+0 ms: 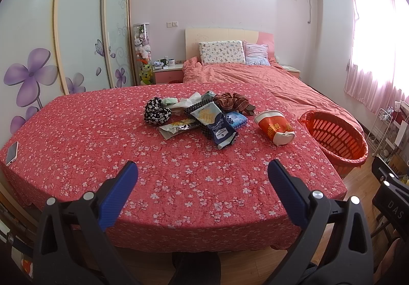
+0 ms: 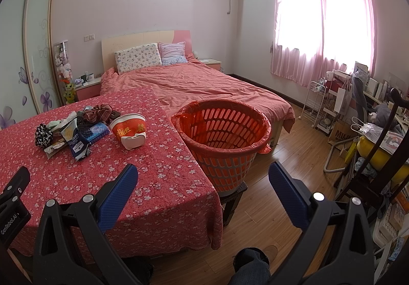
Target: Collect trash
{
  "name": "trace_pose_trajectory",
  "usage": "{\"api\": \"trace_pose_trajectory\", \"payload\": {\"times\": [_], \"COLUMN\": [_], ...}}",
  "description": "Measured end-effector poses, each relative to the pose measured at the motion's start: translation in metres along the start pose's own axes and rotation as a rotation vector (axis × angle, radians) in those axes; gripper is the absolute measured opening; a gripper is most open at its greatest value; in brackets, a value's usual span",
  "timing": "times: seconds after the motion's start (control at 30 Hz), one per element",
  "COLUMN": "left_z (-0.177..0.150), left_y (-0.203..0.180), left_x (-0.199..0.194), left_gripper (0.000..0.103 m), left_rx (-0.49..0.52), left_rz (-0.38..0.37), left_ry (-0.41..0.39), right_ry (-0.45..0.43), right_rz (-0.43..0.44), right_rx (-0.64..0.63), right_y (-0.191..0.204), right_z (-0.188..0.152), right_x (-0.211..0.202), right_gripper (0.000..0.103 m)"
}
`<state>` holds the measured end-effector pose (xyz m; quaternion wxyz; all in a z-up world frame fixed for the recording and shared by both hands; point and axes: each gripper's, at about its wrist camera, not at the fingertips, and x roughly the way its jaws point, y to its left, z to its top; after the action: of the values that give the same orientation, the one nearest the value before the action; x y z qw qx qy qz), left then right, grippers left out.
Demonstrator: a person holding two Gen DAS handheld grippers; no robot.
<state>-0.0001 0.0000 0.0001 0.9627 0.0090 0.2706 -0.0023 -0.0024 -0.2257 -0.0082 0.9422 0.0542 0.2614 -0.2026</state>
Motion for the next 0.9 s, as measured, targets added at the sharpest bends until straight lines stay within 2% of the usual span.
{"api": "trace_pose_trajectory", "payload": {"times": [0.5,0.6,0.7,0.9], "left_z": [0.001,0.004,0.011,0.036], "left_y": [0.003,0.008,0.025,0.067], "left_x": [0.006,0.013,0.035,0.085], "left_gripper": [0.099,0.099,0.099,0.099], "left_rx": [0.001,-0.01,-0.033,-0.072], "left_rz": [0.0,0.009,0.03,0.093], "left_ry": [0.007,0.012,0.034,0.074], "right_ry": [0.009,0.023,0.043,0.089], "right_rz": [0.006,0.021,0.037,0.135], "right_rx": [0.008,0.015,0.019,-0.026], "right_y": [-0.003,-0.005,0.001,0.032], "right_z": [-0.004,-0.001,0.005,0.021], "right_x": [0.001,0.012,0.025,0.061], "right_gripper": [0.101,0.101,0.101,0.1]}}
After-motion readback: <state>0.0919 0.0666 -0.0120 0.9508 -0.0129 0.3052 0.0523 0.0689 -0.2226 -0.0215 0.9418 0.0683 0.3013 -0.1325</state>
